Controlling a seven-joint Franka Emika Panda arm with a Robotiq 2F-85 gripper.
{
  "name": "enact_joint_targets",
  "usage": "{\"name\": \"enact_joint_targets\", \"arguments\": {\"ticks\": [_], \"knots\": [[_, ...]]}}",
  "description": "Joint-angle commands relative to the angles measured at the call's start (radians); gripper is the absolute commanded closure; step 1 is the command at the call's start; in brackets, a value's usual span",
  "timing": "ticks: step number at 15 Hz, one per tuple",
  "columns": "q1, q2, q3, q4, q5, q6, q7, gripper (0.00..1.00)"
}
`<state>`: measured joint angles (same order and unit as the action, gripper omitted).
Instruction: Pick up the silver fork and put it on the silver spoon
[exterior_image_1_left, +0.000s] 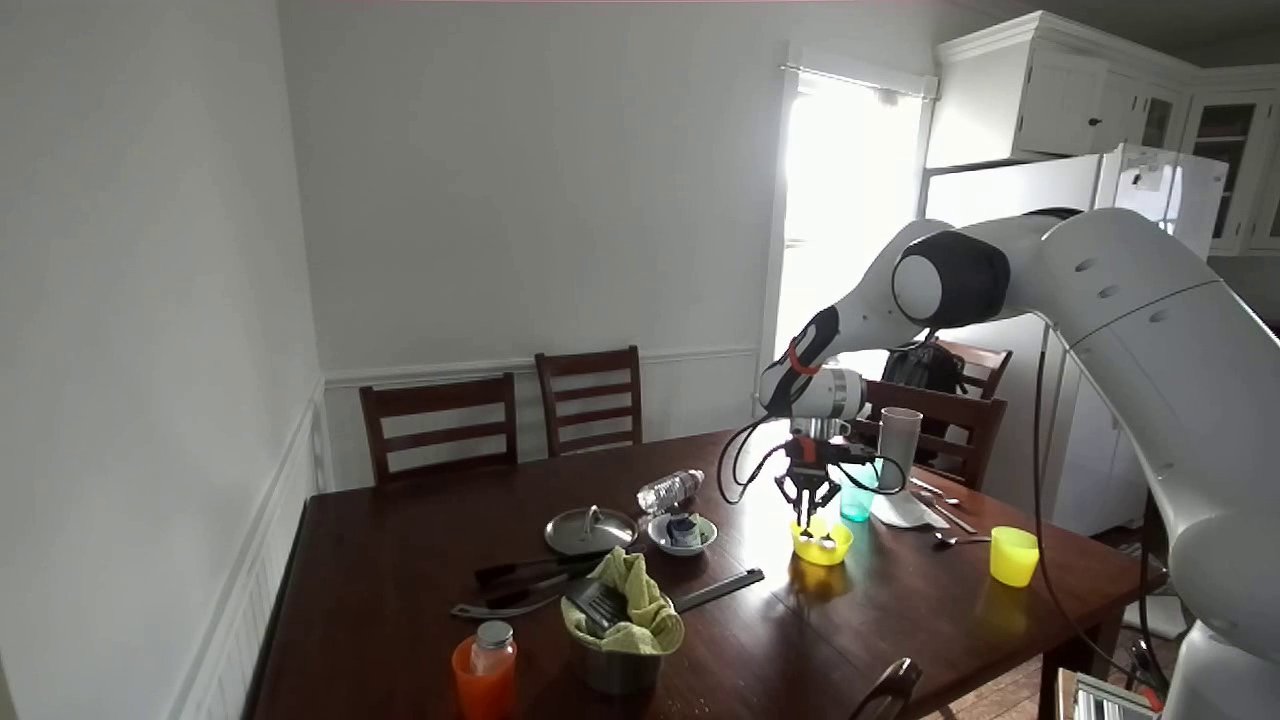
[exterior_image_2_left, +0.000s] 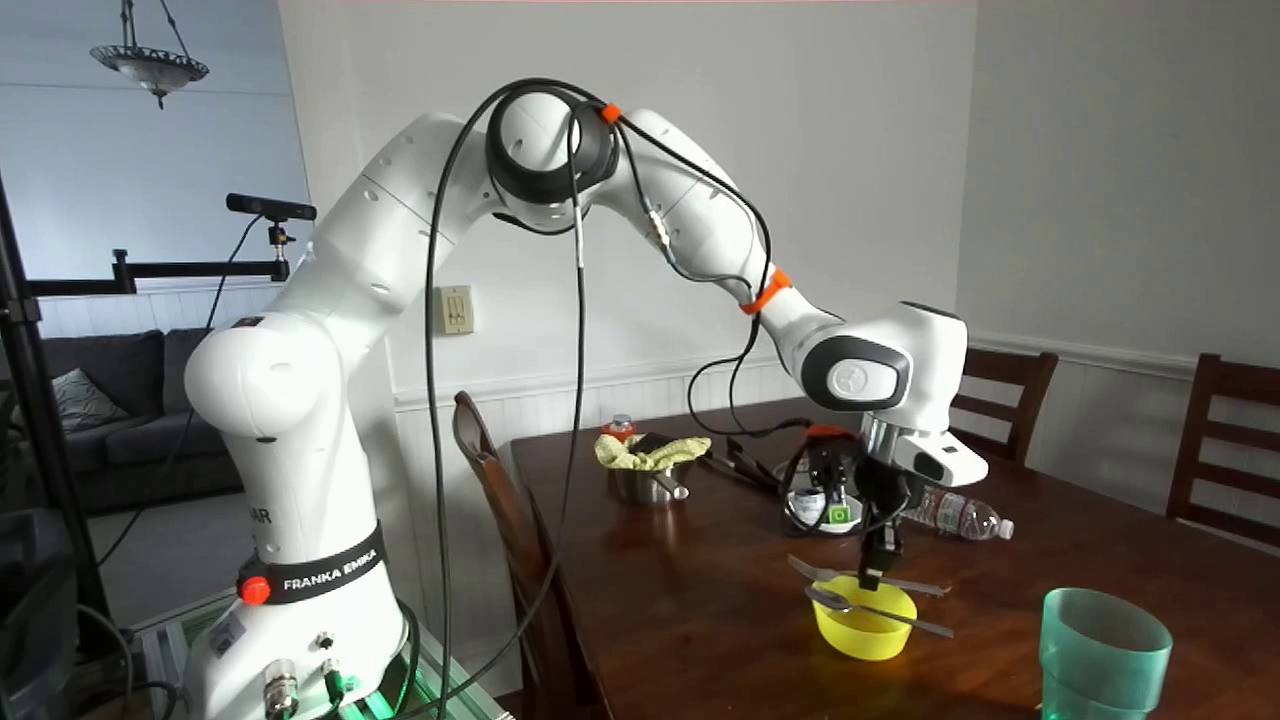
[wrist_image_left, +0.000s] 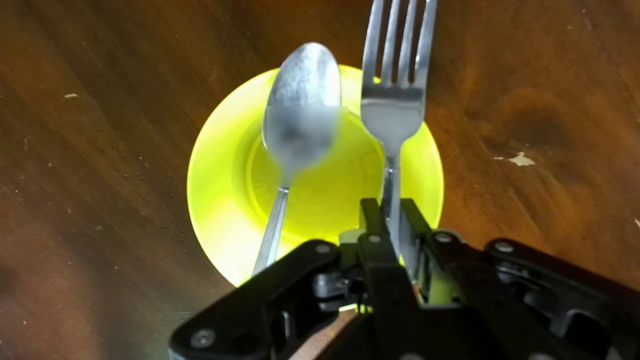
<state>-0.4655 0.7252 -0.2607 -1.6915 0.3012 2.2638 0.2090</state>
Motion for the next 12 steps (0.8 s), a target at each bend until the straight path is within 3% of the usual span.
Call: {"name": "enact_joint_targets", "arguments": {"ticks": [1,12], "knots": [[-0.016,-0.015,0.012,0.007,0.037,-0.011,0.000,0.97],[-0.012,-0.077,-0.037,-0.049,0.029,-0.029,0.056,0.97]]}}
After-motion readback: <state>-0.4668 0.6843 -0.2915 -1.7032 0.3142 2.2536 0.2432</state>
